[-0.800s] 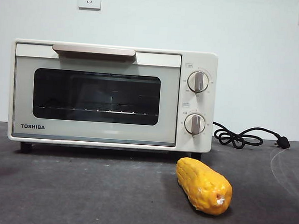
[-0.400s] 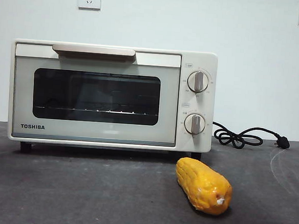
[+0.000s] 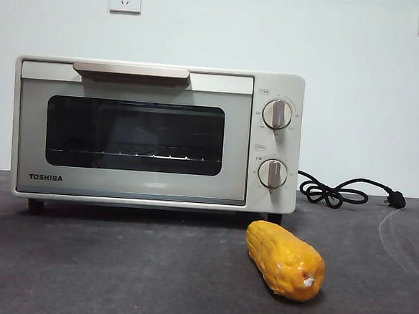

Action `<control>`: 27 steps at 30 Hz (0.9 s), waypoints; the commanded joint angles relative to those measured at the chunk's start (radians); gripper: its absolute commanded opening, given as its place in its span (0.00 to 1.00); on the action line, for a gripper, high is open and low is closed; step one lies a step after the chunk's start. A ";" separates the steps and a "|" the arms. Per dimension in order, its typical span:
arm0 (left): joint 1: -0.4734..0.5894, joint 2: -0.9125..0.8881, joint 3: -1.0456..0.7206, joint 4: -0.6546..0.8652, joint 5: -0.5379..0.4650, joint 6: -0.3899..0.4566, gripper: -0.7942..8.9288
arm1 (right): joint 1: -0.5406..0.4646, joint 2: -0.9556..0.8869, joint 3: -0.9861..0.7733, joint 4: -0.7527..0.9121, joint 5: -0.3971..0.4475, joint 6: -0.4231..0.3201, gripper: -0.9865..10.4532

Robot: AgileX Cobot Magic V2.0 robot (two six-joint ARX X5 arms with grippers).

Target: Take the corn from the table,put the corn in the oven

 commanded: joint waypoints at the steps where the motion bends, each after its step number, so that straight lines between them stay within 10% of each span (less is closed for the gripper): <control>1: -0.050 0.023 0.031 -0.003 -0.056 0.023 0.08 | 0.073 0.051 0.042 -0.074 0.048 -0.101 0.08; 14: -0.229 0.096 0.152 -0.016 -0.236 0.027 0.08 | 0.500 0.298 0.093 -0.151 0.401 -0.136 0.11; 23: -0.239 0.097 0.155 -0.016 -0.246 0.030 0.08 | 0.633 0.419 0.093 -0.112 0.645 -0.058 0.58; 27: -0.239 0.097 0.155 -0.018 -0.246 0.030 0.08 | 0.665 0.464 0.093 -0.080 0.731 -0.051 0.64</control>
